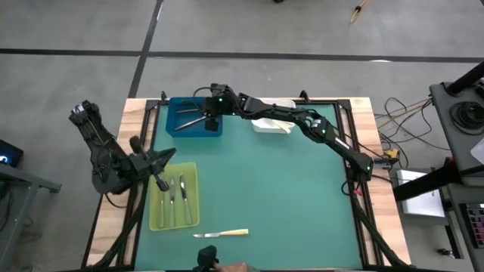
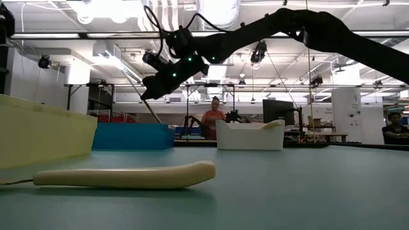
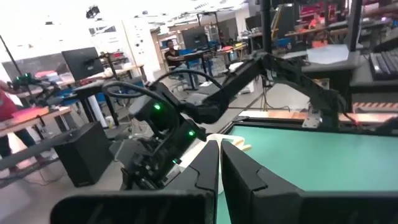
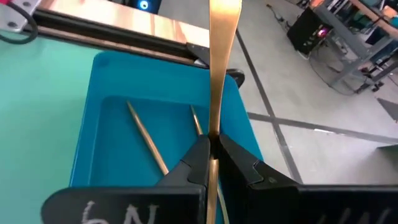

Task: Sort silverware by color (type)
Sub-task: Put the gold knife into the blue bin

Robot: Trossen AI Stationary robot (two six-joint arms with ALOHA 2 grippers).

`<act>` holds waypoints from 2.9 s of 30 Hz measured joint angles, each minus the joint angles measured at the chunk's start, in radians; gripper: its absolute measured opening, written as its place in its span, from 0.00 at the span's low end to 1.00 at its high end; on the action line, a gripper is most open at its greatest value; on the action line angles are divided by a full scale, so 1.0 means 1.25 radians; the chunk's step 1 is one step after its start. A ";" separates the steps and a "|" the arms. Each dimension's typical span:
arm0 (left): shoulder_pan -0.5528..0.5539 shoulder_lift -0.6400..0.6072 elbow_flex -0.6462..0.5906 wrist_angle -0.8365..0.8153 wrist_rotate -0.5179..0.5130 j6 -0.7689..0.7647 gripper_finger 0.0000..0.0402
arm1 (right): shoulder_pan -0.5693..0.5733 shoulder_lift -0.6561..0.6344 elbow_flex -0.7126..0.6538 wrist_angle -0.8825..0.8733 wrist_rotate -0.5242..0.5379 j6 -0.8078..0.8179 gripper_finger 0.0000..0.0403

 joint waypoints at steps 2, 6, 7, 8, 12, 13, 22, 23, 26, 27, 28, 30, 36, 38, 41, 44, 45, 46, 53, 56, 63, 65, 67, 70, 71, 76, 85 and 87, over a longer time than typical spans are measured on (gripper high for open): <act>0.000 -0.020 0.000 0.000 -0.001 0.000 0.00 | 0.000 0.001 0.000 0.001 0.000 -0.001 0.03; 0.000 -0.046 0.000 -0.009 -0.002 0.000 0.00 | 0.000 0.009 0.000 0.017 -0.022 0.003 0.03; 0.000 -0.050 0.000 -0.010 -0.002 0.000 0.00 | 0.002 0.013 0.000 0.019 -0.022 0.003 0.03; 0.001 -0.052 0.000 -0.011 -0.002 0.000 0.00 | 0.002 0.016 0.000 0.018 -0.023 0.003 0.03; 0.002 -0.054 0.000 -0.015 -0.002 0.000 0.00 | 0.002 0.026 0.000 0.017 -0.024 0.004 0.03; 0.002 -0.053 0.000 -0.018 -0.001 0.000 0.00 | 0.002 0.027 0.000 0.017 -0.024 0.003 0.03; 0.002 -0.050 0.000 -0.019 -0.001 0.000 0.00 | 0.002 0.045 -0.001 0.016 -0.024 0.002 0.03; 0.002 -0.051 0.000 -0.019 -0.001 0.000 0.00 | 0.002 0.045 -0.001 0.018 -0.024 0.002 0.03; 0.002 -0.051 0.000 -0.019 -0.001 0.000 0.00 | 0.002 0.045 -0.001 0.019 -0.024 0.002 0.03; 0.002 -0.051 0.000 -0.019 -0.001 0.000 0.00 | 0.002 0.045 -0.001 0.018 -0.025 0.002 0.03; 0.002 -0.051 0.000 -0.019 -0.006 0.000 0.00 | 0.002 0.045 -0.001 0.016 -0.031 0.003 0.03; 0.002 -0.051 0.000 -0.019 -0.012 0.000 0.00 | 0.002 0.045 -0.001 0.014 -0.060 0.017 0.03; 0.003 -0.051 0.000 -0.021 -0.013 0.000 0.00 | 0.007 0.045 -0.001 0.007 -0.084 0.051 0.03; 0.003 -0.051 0.000 -0.022 -0.013 0.000 0.00 | 0.008 0.045 -0.001 0.006 -0.084 0.051 0.03; 0.003 -0.051 0.000 -0.022 -0.014 0.000 0.00 | 0.010 0.045 -0.001 0.005 -0.084 0.052 0.03; 0.003 -0.051 0.000 -0.022 -0.014 0.000 0.00 | 0.012 0.045 -0.001 -0.003 -0.084 0.054 0.03; 0.003 -0.051 0.000 -0.022 -0.014 0.000 0.00 | 0.013 0.045 -0.001 -0.005 -0.084 0.056 0.03; 0.003 -0.051 0.000 -0.022 -0.014 0.000 0.00 | 0.014 0.045 -0.001 -0.005 -0.084 0.062 0.03; 0.003 -0.051 0.000 -0.021 -0.015 0.000 0.00 | 0.018 0.045 -0.001 -0.003 -0.084 0.060 0.03; 0.003 -0.051 0.000 -0.021 -0.015 -0.001 0.00 | 0.018 0.045 -0.001 -0.002 -0.084 0.061 0.03; 0.003 -0.051 0.000 -0.019 -0.015 -0.003 0.00 | 0.019 0.045 -0.001 -0.003 -0.084 0.060 0.03; 0.003 -0.051 0.000 -0.019 -0.015 -0.003 0.00 | 0.019 0.045 -0.001 -0.003 -0.084 0.060 0.03; 0.003 -0.051 0.000 -0.018 -0.015 -0.003 0.00 | 0.019 0.045 -0.001 -0.003 -0.084 0.060 0.03; 0.003 -0.051 0.000 -0.018 -0.015 -0.003 0.00 | 0.019 0.045 -0.001 -0.006 -0.084 0.060 0.03; 0.003 -0.051 0.000 -0.018 -0.015 -0.003 0.00 | 0.019 0.045 -0.001 -0.007 -0.084 0.060 0.03; 0.003 -0.051 0.000 -0.018 -0.015 -0.004 0.00 | 0.019 0.045 -0.001 -0.019 -0.084 0.059 0.03; 0.003 -0.051 0.000 -0.010 -0.015 -0.004 0.00 | 0.019 0.045 -0.001 -0.022 -0.083 0.039 0.03; 0.003 -0.051 0.000 -0.008 -0.015 -0.004 0.00 | 0.019 0.044 -0.001 -0.023 -0.084 0.039 0.03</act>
